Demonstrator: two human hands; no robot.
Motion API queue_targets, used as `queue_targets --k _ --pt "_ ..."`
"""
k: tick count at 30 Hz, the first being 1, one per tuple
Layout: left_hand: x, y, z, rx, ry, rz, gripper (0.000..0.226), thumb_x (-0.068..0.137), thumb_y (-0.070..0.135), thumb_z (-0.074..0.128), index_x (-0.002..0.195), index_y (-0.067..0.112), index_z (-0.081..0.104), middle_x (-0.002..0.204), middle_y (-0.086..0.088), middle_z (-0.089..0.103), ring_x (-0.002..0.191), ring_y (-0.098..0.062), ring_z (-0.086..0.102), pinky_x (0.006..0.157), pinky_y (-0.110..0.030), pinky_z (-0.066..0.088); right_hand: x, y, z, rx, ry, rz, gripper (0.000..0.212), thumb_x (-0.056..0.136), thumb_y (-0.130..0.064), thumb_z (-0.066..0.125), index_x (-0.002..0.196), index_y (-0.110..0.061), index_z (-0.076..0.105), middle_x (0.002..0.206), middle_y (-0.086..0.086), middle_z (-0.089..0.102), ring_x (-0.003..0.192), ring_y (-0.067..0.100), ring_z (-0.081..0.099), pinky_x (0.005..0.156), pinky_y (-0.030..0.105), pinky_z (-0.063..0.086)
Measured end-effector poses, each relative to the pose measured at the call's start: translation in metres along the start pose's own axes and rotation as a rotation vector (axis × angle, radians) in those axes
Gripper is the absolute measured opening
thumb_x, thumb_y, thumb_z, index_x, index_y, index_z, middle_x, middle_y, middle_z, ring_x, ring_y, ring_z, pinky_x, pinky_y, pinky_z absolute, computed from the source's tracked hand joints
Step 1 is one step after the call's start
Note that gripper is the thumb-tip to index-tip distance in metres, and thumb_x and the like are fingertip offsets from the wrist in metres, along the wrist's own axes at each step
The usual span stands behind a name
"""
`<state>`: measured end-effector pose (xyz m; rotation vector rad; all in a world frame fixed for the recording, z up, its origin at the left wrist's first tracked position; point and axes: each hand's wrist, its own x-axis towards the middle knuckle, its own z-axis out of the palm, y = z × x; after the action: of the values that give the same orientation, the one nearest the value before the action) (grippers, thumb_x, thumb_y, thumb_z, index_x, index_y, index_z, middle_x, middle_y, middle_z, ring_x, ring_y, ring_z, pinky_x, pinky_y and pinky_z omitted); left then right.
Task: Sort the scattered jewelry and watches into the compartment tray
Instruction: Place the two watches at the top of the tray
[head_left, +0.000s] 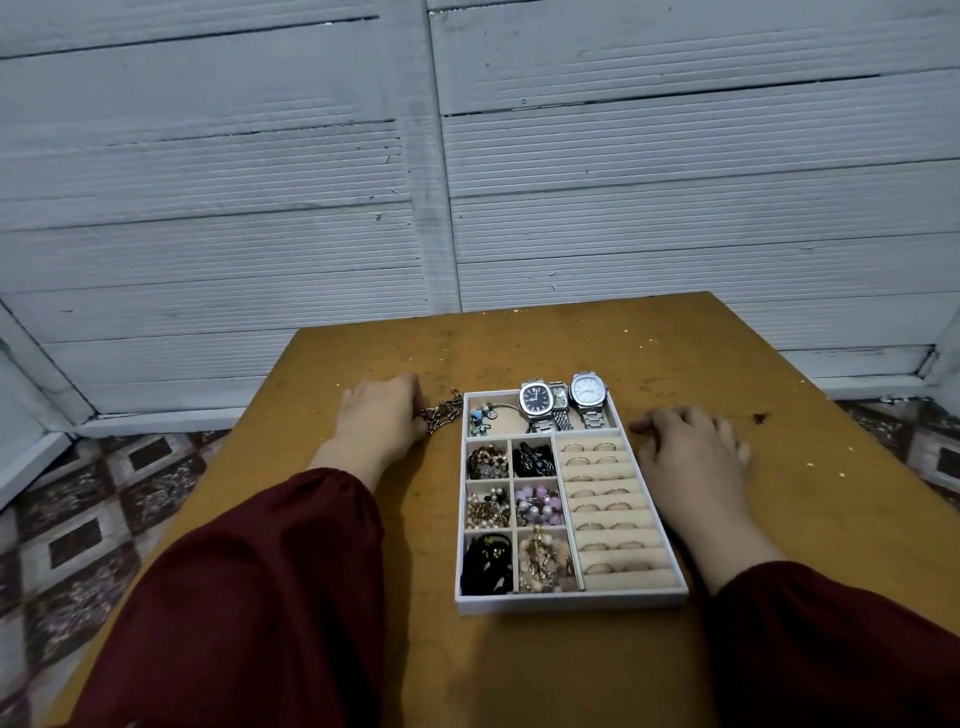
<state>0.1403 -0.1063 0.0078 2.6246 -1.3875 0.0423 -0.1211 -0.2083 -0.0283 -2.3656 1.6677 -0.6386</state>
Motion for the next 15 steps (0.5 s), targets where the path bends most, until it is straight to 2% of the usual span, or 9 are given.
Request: queue_targets --k 4,8,11,13,15 --pt "-0.003 -0.003 -0.003 -0.19 -0.035 -0.018 0.024 0.079 0.015 0.072 0.084 0.021 0.05 0.111 -0.004 0.066 0.099 -0.023 0.06 0.087 -0.038 0.05 0.0 -0.001 -0.001 -0.001 -0.002 -0.007 0.028 0.092 -0.02 0.048 0.115 -0.028 0.062 0.124 0.005 0.053 0.117 0.029 0.038 0.095 0.039 0.026" --pt "-0.005 -0.002 -0.009 -0.233 -0.073 -0.03 0.03 0.074 0.013 0.077 0.076 0.025 0.049 0.108 -0.001 0.066 0.098 -0.02 0.062 0.086 -0.04 0.053 -0.001 -0.001 -0.002 -0.003 -0.006 -0.005 0.029 0.092 -0.02 0.048 0.116 -0.028 0.062 0.124 0.005 0.053 0.118 0.029 0.037 0.096 0.04 0.027" --pt "-0.007 -0.001 -0.011 -0.297 -0.049 -0.044 0.028 0.072 0.01 0.077 0.074 0.02 0.051 0.1 -0.001 0.066 0.098 -0.019 0.062 0.084 -0.039 0.054 -0.001 -0.001 -0.002 -0.006 -0.006 -0.008 0.029 0.092 -0.021 0.048 0.116 -0.028 0.061 0.124 0.004 0.053 0.118 0.028 0.037 0.096 0.04 0.027" --pt "-0.009 0.0 -0.012 -0.338 -0.01 -0.058 0.026 0.072 0.009 0.077 0.073 0.019 0.053 0.092 0.0 0.065 0.092 -0.018 0.062 0.077 -0.034 0.053 -0.001 -0.001 -0.002 -0.003 -0.002 -0.011 0.028 0.092 -0.02 0.047 0.116 -0.027 0.061 0.124 0.005 0.053 0.117 0.028 0.038 0.096 0.04 0.026" --pt "-0.011 0.001 -0.014 -0.392 0.037 -0.075 0.023 0.071 0.006 0.076 0.073 0.016 0.055 0.082 0.0 0.063 0.078 -0.018 0.06 0.061 -0.026 0.049 -0.002 -0.001 -0.002 -0.002 -0.003 -0.01 0.029 0.092 -0.02 0.047 0.116 -0.026 0.062 0.124 0.005 0.054 0.117 0.029 0.037 0.095 0.04 0.026"
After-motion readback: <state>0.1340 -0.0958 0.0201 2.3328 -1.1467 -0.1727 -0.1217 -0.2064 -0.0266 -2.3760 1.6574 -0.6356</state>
